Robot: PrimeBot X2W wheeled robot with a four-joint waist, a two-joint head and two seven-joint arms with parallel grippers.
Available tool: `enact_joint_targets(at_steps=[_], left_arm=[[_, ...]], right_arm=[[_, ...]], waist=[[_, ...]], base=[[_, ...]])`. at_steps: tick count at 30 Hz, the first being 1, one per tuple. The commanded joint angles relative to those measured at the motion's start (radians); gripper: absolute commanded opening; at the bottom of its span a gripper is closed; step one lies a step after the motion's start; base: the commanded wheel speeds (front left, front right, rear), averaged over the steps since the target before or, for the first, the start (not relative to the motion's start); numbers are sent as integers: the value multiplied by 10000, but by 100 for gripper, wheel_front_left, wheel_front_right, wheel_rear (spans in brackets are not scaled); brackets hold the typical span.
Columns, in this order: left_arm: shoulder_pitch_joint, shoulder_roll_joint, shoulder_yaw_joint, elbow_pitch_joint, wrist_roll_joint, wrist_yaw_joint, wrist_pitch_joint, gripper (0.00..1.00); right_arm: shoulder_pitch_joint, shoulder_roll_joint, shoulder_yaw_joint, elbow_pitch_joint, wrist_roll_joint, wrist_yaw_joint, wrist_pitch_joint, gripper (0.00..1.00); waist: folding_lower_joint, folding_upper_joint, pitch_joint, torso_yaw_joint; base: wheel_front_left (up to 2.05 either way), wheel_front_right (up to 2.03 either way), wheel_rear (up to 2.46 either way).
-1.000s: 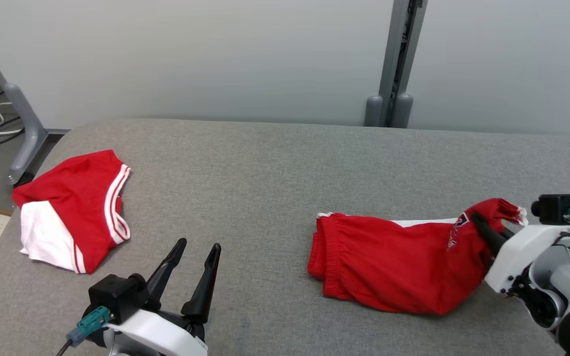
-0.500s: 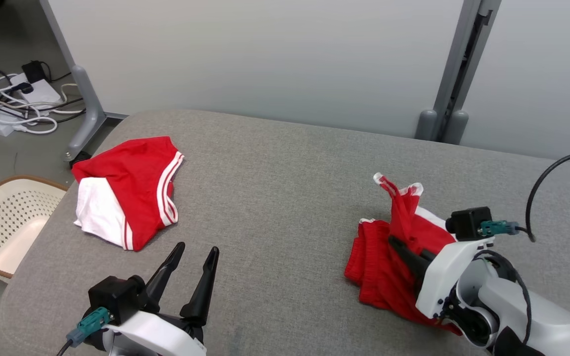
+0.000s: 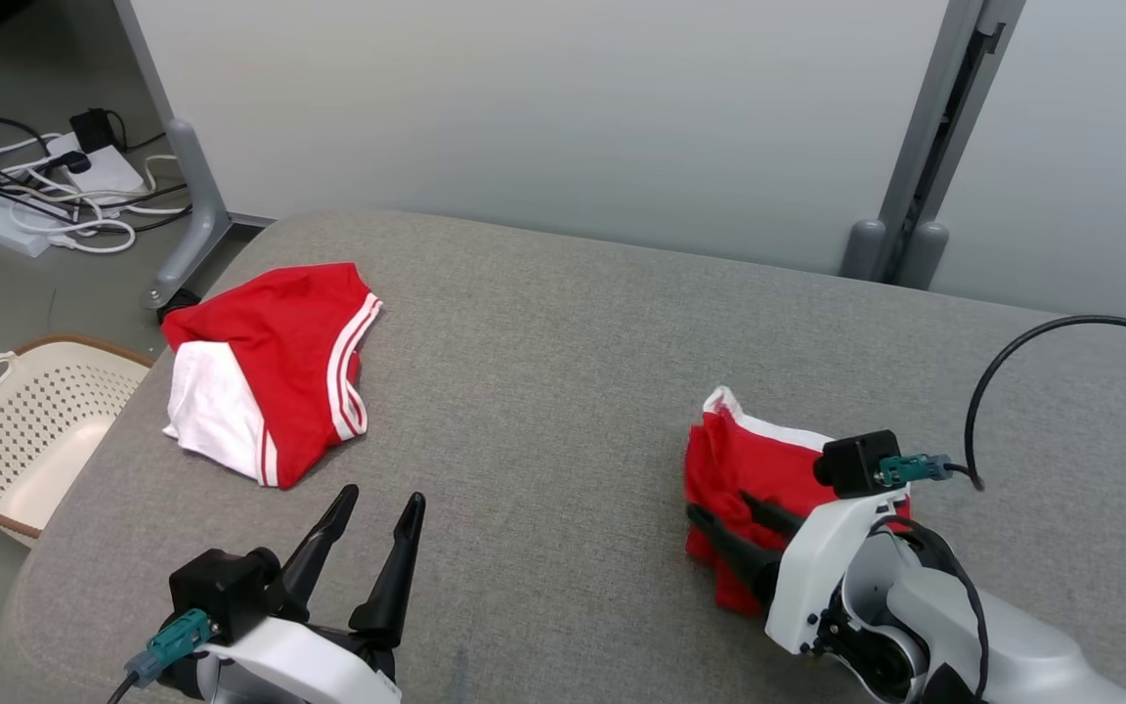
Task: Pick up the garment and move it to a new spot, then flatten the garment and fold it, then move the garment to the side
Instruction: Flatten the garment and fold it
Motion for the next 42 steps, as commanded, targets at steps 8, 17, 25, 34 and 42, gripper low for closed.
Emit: enact_joint_targets(at_steps=[8, 17, 25, 34, 42], left_arm=[[139, 43, 66, -8, -73, 64, -60, 100], [281, -21, 66, -68, -34, 116, -109, 100], [155, -39, -4, -18, 3, 63, -125, 100], [-32, -50, -72, 55, 4, -5, -96, 100], [95, -20, -35, 137, -64, 24, -113, 100]], right_arm=[[171, -831, -624, -1321, -63, 3, -660, 100], [769, -2665, -2220, -1793, -307, 3, -994, 100], [1313, -2364, -2738, -1153, -393, 3, -596, 100], [897, -1596, -2448, -24, -733, 3, 597, 0], [1417, -933, -2131, -290, -110, 3, 1560, 0]], waist=[[0, 0, -97, -452], [0, 0, -193, -831], [0, 0, -128, -737], [0, 0, -12, -394], [0, 0, -46, -35]], base=[[0, 0, 0], [0, 0, 0], [0, 0, 0], [0, 0, 0], [0, 0, 0]])
